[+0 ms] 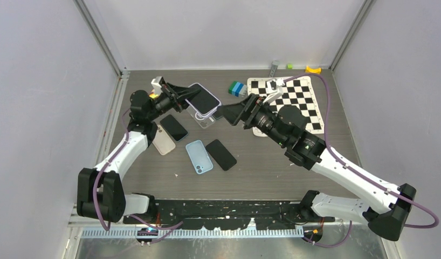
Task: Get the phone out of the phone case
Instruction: Remove the phone case from the phone.
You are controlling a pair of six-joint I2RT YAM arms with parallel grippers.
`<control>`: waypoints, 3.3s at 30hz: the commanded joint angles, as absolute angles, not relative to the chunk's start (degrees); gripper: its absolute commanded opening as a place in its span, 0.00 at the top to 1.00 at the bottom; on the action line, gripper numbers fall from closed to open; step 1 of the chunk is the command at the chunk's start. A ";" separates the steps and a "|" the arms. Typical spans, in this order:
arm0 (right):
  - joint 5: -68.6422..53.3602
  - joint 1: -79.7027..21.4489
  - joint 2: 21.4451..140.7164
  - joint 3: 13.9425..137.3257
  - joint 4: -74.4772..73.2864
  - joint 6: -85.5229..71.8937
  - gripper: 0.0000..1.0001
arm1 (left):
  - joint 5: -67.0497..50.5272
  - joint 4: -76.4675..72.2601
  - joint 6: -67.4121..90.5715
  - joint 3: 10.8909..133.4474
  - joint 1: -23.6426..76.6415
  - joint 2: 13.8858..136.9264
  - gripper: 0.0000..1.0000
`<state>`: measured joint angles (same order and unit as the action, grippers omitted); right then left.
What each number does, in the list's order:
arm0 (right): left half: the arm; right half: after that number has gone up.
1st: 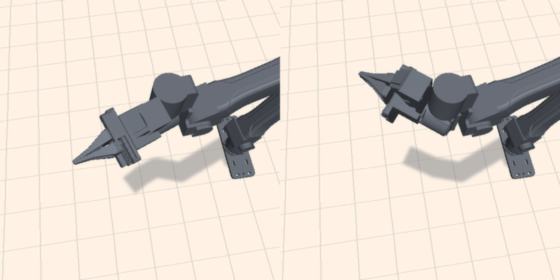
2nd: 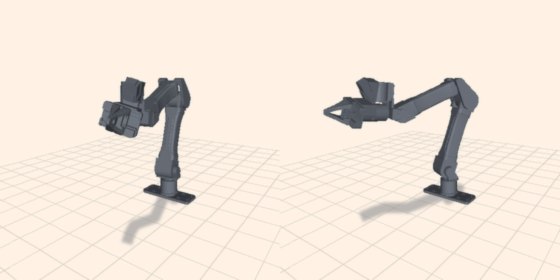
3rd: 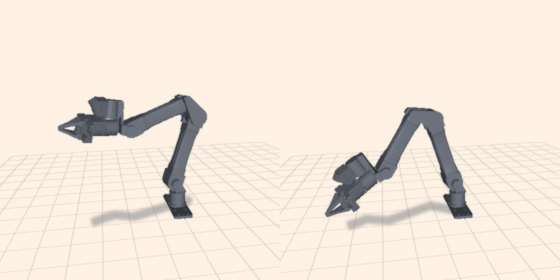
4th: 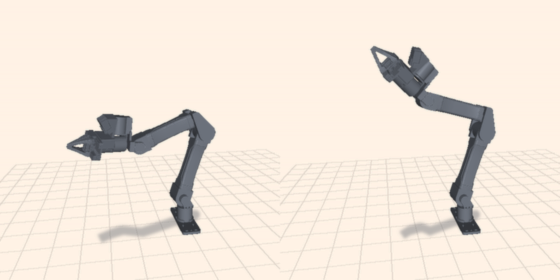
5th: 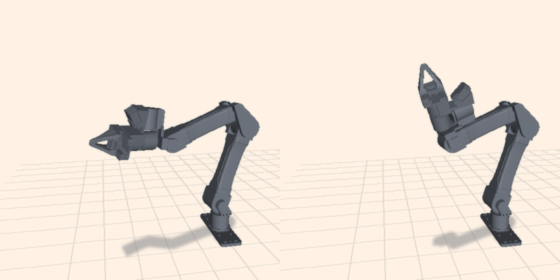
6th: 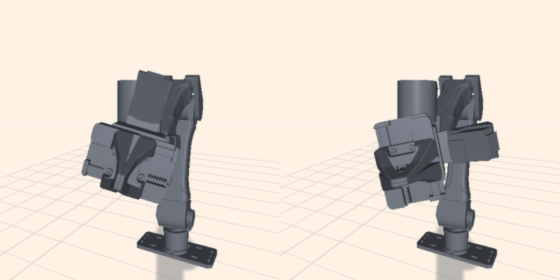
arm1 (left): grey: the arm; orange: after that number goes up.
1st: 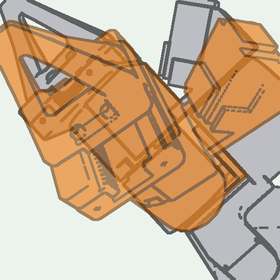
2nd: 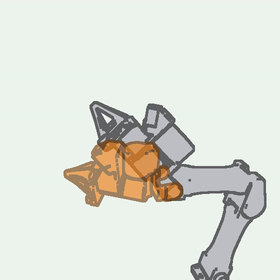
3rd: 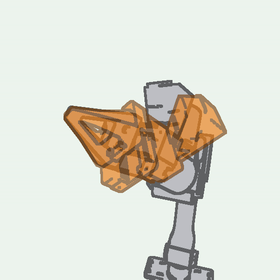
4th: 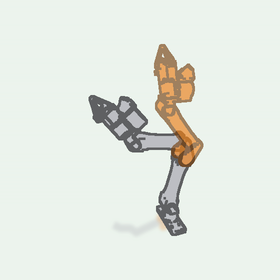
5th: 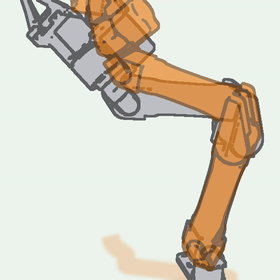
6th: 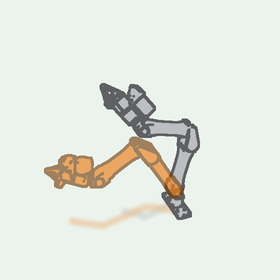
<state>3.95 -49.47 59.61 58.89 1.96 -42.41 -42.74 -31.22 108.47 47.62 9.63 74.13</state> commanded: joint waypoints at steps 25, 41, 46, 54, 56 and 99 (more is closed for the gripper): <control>12.09 -48.93 65.53 58.83 11.25 -74.51 0.57 | -38.38 -52.20 109.78 50.13 9.41 71.64 1.00; 5.85 -44.72 75.39 41.73 45.77 -108.87 0.99 | -31.83 -63.82 121.80 49.28 9.81 70.59 1.00; 5.11 -44.72 82.06 41.49 55.78 -117.85 0.99 | -30.63 -65.40 122.43 49.83 10.49 70.42 1.00; 3.32 -44.82 86.65 43.79 59.41 -122.83 0.99 | -29.42 -67.36 122.96 50.26 10.90 70.42 1.00; 2.66 -44.82 86.40 44.42 57.36 -121.26 0.99 | -29.20 -67.33 122.96 50.27 10.90 70.45 1.00; -13.78 -43.68 70.48 69.17 11.53 -59.99 0.61 | -29.09 -63.99 127.74 40.20 10.94 71.55 1.00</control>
<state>-15.35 -43.64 70.13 66.43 11.05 -59.31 -29.61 -58.06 118.56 39.00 10.83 73.28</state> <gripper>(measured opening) 0.395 0.170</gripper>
